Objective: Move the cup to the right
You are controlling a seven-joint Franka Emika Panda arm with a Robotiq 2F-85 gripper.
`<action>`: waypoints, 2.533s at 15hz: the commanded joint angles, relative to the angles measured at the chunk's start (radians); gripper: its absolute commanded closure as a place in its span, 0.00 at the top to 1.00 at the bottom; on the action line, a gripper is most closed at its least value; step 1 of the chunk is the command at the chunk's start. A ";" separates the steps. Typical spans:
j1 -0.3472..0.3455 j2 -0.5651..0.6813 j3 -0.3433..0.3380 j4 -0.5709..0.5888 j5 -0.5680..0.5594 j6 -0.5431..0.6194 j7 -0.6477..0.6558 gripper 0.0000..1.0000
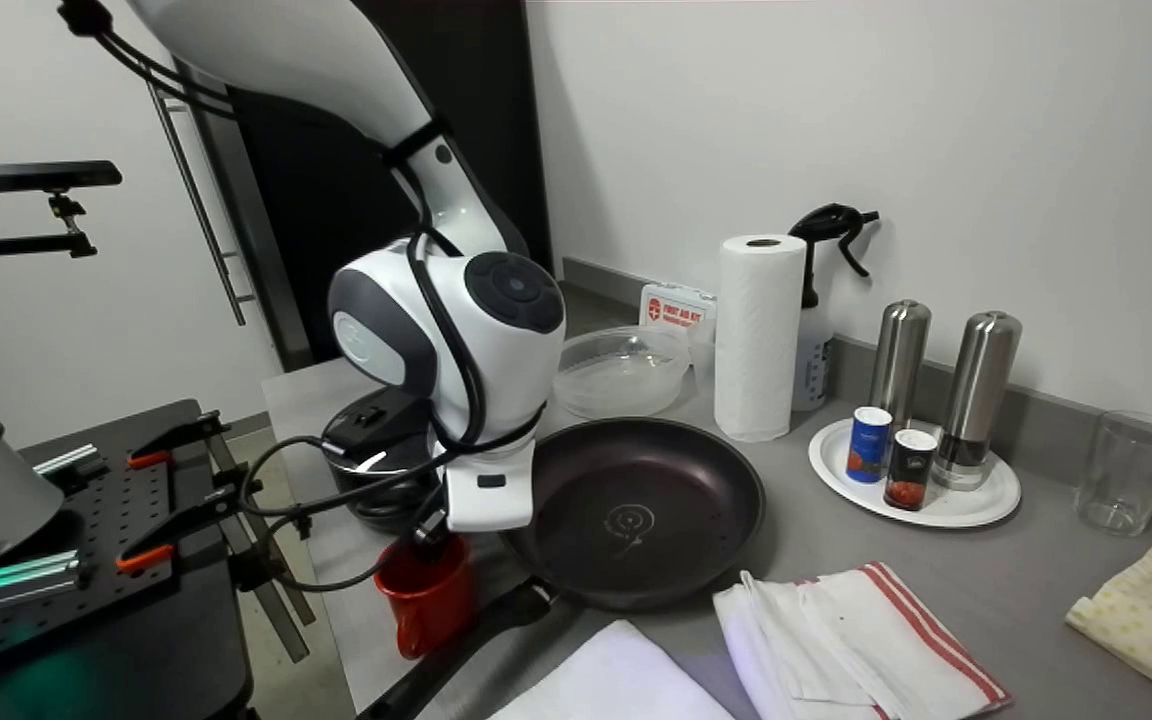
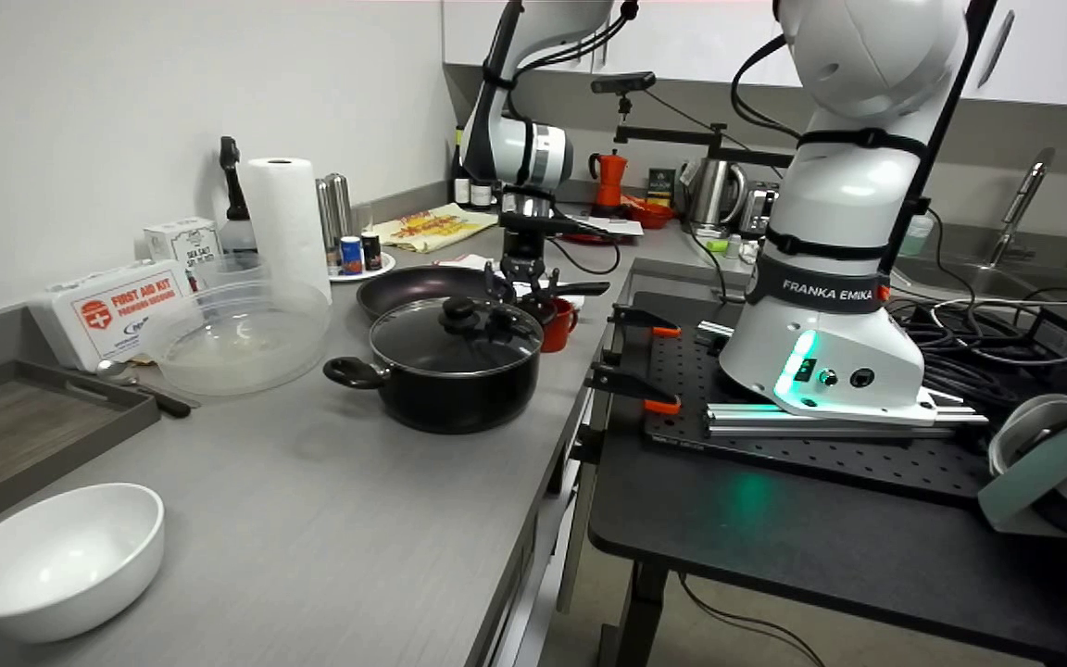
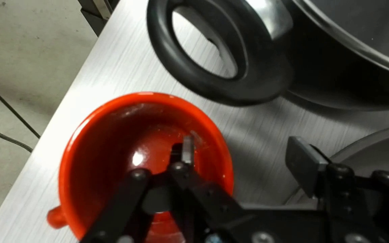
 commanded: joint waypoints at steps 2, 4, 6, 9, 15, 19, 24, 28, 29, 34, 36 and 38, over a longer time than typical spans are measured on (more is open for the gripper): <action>-0.004 0.015 -0.002 0.033 0.018 -0.032 0.009 0.33; -0.005 0.015 -0.002 0.034 0.019 -0.032 0.009 0.17; -0.006 0.014 -0.001 0.034 0.020 -0.031 0.007 0.01; -0.008 0.012 -0.002 0.034 0.021 -0.030 0.007 0.00; -0.014 -0.014 -0.008 0.010 0.020 -0.024 -0.005 0.02; -0.011 -0.051 -0.030 -0.019 0.006 -0.013 -0.006 0.02; 0.003 -0.125 -0.068 -0.065 -0.026 -0.005 -0.008 0.02; 0.018 -0.211 -0.101 -0.112 -0.083 -0.005 -0.005 0.02; 0.023 -0.234 -0.110 -0.123 -0.103 -0.005 -0.002 0.02; 0.065 -0.350 -0.167 -0.160 -0.263 -0.024 0.027 0.02; 0.083 -0.384 -0.183 -0.155 -0.332 -0.046 0.034 0.02; 0.107 -0.406 -0.195 -0.139 -0.410 -0.068 0.053 0.02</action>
